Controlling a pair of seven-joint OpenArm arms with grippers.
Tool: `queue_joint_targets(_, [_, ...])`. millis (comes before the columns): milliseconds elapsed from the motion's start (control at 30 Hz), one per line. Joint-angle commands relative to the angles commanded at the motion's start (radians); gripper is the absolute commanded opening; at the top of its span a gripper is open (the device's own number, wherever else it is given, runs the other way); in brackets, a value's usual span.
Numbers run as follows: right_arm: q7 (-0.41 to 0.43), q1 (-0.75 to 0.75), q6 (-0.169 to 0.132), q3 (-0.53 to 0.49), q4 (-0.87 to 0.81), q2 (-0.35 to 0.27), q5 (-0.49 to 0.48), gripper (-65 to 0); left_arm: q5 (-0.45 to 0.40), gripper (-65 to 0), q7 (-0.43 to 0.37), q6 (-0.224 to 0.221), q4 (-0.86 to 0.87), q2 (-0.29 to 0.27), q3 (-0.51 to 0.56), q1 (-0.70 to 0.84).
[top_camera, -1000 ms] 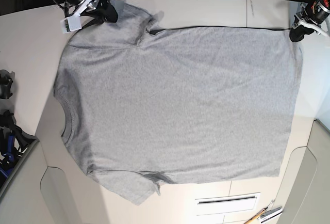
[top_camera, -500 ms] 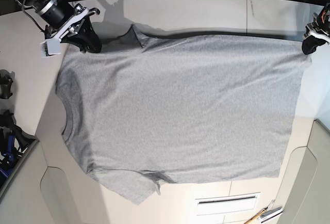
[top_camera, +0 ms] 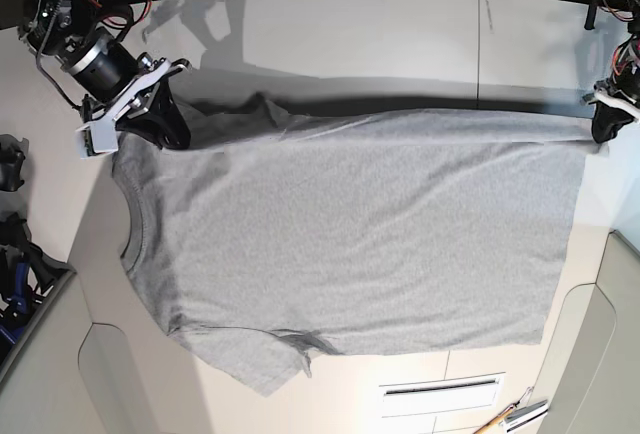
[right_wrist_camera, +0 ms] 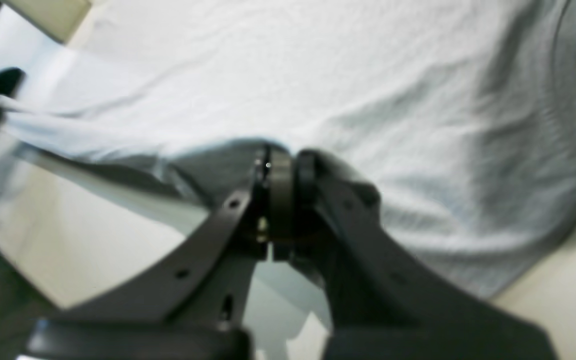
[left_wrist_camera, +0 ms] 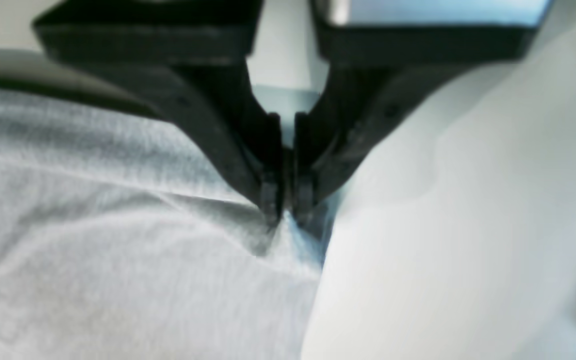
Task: Fold the T-shirt properly
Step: 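Lift the shoulder edge with both grippers and pull it over the shirt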
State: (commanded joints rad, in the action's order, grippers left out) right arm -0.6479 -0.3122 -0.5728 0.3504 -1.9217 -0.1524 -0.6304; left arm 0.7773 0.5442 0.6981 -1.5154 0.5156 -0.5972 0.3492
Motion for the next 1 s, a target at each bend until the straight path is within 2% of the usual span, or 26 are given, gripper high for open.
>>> queue_joint_targets(133, [0.004,0.066,0.0,0.0,0.03,-0.006,0.028,-65.0,-0.059,-65.0,-0.003,0.0,0.011,0.0,0.038,-0.061])
queue_joint_targets(333, [0.004,0.227,-0.001,0.0,0.222,-0.01,0.033,-65.0,-0.065,-65.0,-0.002,0.0,0.107,0.0,0.056,-0.179])
queue_joint_targets(433, [0.003,0.31,-0.012,-0.002,0.321,-0.019,0.039,-65.0,-0.065,-65.0,-0.003,0.0,0.149,0.0,0.056,-0.213])
queue_joint_targets(533, [0.003,0.391,-0.012,-0.006,0.412,-0.019,0.048,-65.0,-0.078,-65.0,-0.02,0.0,0.158,0.0,0.08,-0.234])
queue_joint_targets(600, [0.003,0.43,-0.012,-0.011,0.461,-0.019,0.051,-65.0,-0.122,-65.0,-0.055,0.0,0.158,0.0,0.106,-0.248])
queue_joint_targets(800, [0.01,0.496,-0.011,-0.033,0.559,-0.016,0.087,-65.0,-0.22,-65.0,-0.078,0.0,0.161,0.0,0.187,-0.292])
queue_joint_targets(1000, [0.034,0.521,-0.011,-0.035,0.655,-0.016,0.108,-65.0,-0.221,-65.0,-0.092,0.0,0.167,-0.004,0.188,-0.302])
